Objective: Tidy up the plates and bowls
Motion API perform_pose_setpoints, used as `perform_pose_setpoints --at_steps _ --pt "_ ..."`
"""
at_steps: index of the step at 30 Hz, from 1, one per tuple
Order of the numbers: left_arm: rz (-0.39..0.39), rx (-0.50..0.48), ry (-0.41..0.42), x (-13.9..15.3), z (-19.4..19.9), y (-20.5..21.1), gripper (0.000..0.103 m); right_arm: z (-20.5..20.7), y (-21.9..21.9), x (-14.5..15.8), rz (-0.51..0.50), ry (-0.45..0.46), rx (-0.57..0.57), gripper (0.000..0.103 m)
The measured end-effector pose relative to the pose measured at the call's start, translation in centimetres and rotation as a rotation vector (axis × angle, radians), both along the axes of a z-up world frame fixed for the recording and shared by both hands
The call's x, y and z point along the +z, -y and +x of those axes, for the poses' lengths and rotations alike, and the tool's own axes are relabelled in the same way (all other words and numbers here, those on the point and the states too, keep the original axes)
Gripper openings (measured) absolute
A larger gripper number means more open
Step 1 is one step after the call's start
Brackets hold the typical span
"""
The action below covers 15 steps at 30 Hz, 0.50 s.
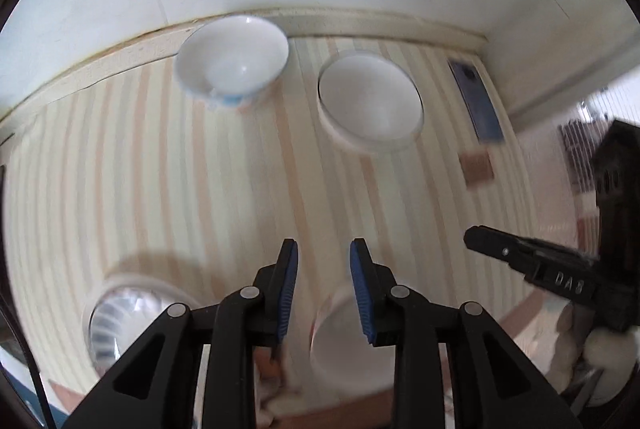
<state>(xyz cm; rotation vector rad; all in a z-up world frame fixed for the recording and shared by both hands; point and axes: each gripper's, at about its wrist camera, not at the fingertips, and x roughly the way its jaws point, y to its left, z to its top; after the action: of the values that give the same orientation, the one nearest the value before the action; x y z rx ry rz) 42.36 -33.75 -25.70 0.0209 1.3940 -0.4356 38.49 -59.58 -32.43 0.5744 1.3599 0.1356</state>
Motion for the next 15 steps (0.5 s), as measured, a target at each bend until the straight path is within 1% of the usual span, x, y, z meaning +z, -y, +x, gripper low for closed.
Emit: perform_pose_setpoints --at_steps 1,3,7,10,12,15 --pt "-0.008 0.008 -0.012 -0.6 1.6 0.6 0.025 1.5 0.4 0.1 -0.015 0.013 -0.009 0.024" --pt "-0.013 0.018 -0.021 -1.9 4.2 1.6 0.025 4.2 1.0 -0.2 -0.037 0.028 -0.033 0.032" --pt "0.003 0.031 -0.051 -4.9 8.6 3.6 0.025 9.6 2.3 -1.5 -0.038 0.034 -0.099 0.032" --pt "0.015 0.029 -0.064 -6.9 10.5 4.6 0.024 13.0 3.0 -2.1 -0.057 0.049 -0.124 0.032" --pt "0.014 0.026 -0.074 -7.9 11.1 4.8 0.024 14.7 3.1 -2.7 -0.065 0.037 -0.125 0.032" --pt "-0.014 0.019 -0.086 -8.9 11.3 5.1 0.023 16.6 3.1 -3.7 -0.075 0.022 -0.116 0.032"
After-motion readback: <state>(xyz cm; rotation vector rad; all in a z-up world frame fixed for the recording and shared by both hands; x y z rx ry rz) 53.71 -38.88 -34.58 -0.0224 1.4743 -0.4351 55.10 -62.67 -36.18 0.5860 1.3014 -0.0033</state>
